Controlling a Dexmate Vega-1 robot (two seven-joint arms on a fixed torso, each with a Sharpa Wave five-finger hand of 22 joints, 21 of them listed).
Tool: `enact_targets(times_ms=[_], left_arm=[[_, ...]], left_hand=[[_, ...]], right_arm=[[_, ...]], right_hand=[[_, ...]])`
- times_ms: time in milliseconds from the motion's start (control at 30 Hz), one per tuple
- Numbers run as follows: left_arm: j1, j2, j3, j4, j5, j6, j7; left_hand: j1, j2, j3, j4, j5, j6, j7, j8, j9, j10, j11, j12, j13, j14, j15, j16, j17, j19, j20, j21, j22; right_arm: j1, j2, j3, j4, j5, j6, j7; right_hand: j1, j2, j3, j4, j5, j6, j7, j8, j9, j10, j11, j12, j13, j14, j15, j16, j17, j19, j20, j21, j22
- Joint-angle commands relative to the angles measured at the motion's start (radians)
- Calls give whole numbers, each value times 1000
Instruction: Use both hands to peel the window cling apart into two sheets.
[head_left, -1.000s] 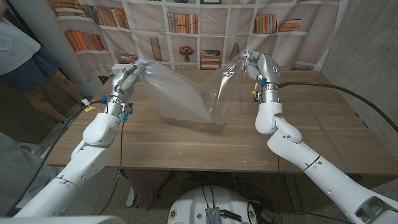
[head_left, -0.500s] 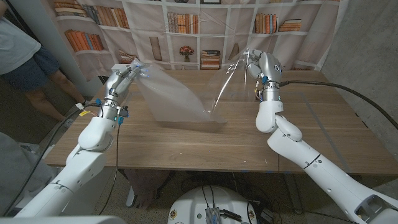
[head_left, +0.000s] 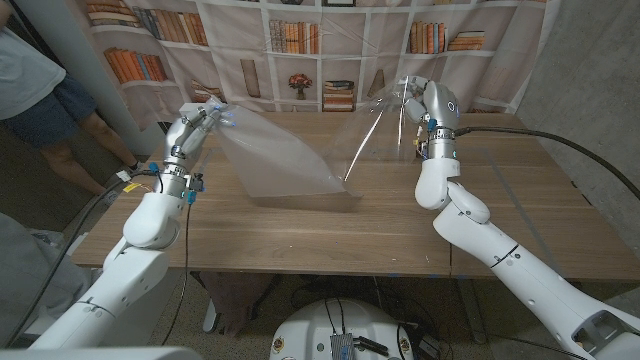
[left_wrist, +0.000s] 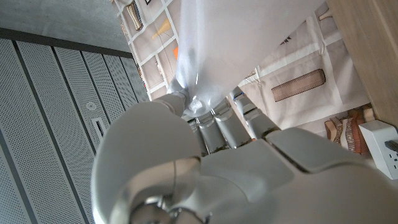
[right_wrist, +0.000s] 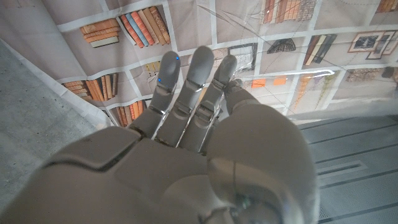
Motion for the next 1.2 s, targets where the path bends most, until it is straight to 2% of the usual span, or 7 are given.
enact_targets(times_ms=[33, 367, 1000, 1200], left_arm=[[4, -8, -6, -12, 1, 18, 7], [-30, -3, 1, 16, 11, 20, -3], [16, 9, -26, -12, 9, 65, 29], [18, -2, -32, -10, 8, 62, 39]], left_hand=[[-1, 4, 8, -4, -2, 11, -2, 7, 1, 17, -15, -4, -1, 12, -24, -3, 4, -6, -78, -1, 3], [-1, 5, 9, -3, -3, 12, -1, 8, 0, 19, -15, -7, -2, 13, -22, -5, 4, -5, -78, -1, 3], [-1, 5, 10, -4, -6, 12, -1, 7, -1, 22, -15, -10, -3, 13, -23, -8, 5, -6, -78, -3, 3], [-2, 5, 11, -3, -7, 14, -1, 8, 0, 21, -15, -12, -3, 12, -22, -10, 4, -7, -77, -4, 3]], right_arm=[[-19, -12, 42, -16, 34, -22, -11], [-26, -23, 68, -26, 61, -48, -7], [-30, -63, 89, -20, 110, -62, 28], [-26, -74, 93, -19, 121, -79, 40]], right_hand=[[-10, 0, 4, -4, 5, 4, -1, 3, 5, 7, 1, 4, 1, 12, -60, 5, 3, 6, -159, 8, 2], [-10, -1, 4, -6, 5, 6, -1, 3, 5, 6, 1, 4, 2, 13, -60, 6, 3, 7, -159, 7, 2], [-11, -1, 4, -6, 5, 6, -1, 1, 3, 8, 1, 5, 1, 12, -60, 7, 1, 8, -158, 8, 3], [-11, -1, 4, -6, 5, 6, -1, 1, 3, 8, 1, 5, 1, 12, -60, 7, 1, 9, -159, 7, 3]])
